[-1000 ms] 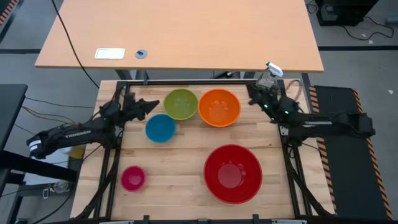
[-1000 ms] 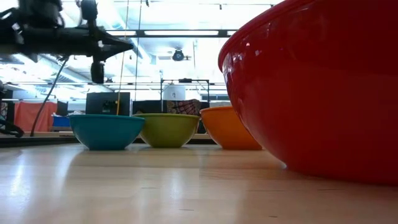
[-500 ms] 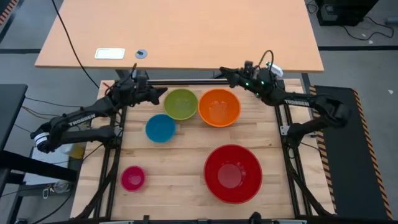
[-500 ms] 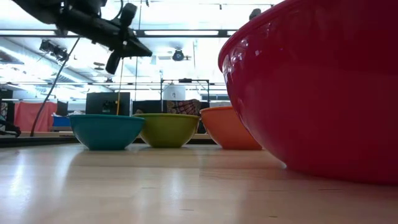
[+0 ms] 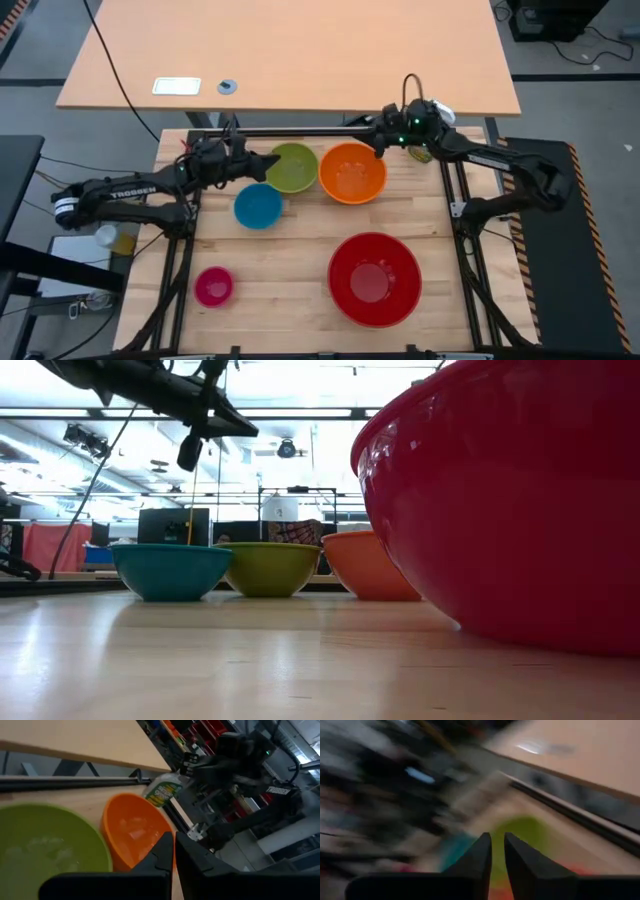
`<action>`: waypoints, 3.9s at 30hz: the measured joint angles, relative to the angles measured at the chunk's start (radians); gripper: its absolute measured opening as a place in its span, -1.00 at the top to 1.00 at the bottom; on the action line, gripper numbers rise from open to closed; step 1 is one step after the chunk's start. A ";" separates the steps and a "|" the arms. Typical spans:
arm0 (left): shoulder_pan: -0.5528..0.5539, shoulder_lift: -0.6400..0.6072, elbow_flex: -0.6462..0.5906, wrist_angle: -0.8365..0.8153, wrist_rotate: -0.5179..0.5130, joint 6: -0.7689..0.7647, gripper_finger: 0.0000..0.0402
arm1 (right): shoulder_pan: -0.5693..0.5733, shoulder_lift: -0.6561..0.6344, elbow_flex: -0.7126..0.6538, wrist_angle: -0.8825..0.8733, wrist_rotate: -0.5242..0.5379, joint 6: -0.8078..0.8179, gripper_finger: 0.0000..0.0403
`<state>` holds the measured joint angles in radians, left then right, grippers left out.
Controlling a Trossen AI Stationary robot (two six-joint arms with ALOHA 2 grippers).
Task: Nest bowls inside each other
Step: Stack the orange bowl on top of the red bowl
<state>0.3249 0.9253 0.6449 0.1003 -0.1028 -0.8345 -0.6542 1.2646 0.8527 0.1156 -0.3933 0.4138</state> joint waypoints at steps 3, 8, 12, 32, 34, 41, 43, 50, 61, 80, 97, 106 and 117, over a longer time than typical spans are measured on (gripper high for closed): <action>-0.031 0.004 0.000 -0.013 -0.045 -0.026 0.89 | 0.033 -0.035 0.051 -0.305 0.260 -0.174 0.78; -0.047 0.034 0.000 -0.007 -0.124 -0.045 0.89 | 0.033 -0.039 0.066 -0.479 0.427 -0.231 0.80; -0.047 0.069 -0.001 0.022 -0.140 -0.057 0.89 | 0.015 -0.004 0.066 -0.504 0.410 -0.257 0.67; -0.118 0.157 -0.002 0.059 -0.145 -0.108 0.89 | -0.024 0.273 0.066 -0.581 0.396 -0.286 -0.32; -0.125 0.157 -0.002 0.058 -0.146 -0.108 0.89 | -0.024 0.306 0.066 -0.581 0.396 -0.286 -0.29; -0.135 0.157 -0.002 0.049 -0.149 -0.108 0.82 | -0.023 0.384 0.066 -0.580 0.365 -0.285 -0.10; -0.135 0.157 -0.002 0.038 -0.166 -0.107 0.74 | -0.022 0.396 0.067 -0.584 0.362 -0.286 0.00; -0.135 0.157 -0.002 0.030 -0.174 -0.093 0.33 | -0.022 0.383 0.070 -0.583 0.344 -0.275 0.47; -0.131 0.157 -0.002 0.030 -0.174 -0.093 0.19 | -0.036 0.294 0.067 -0.602 0.319 -0.282 0.87; -0.085 0.157 -0.002 0.052 -0.289 -0.041 0.19 | -0.008 0.105 0.225 -0.892 0.075 -0.549 0.85; 0.040 0.157 -0.002 0.056 -0.293 -0.085 0.19 | 0.307 0.035 0.225 -0.841 -0.172 -0.494 0.82; -0.110 0.156 0.000 0.315 -0.229 0.071 0.23 | 0.508 0.084 0.227 -0.751 -0.135 -0.330 0.81; -0.376 0.140 -0.001 0.337 -0.302 0.208 0.28 | 0.714 0.093 0.226 -0.787 0.159 0.036 0.83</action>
<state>-0.0506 1.0649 0.6441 0.4368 -0.4049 -0.6262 0.0602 1.3579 1.0790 -0.6712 -0.2338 0.4495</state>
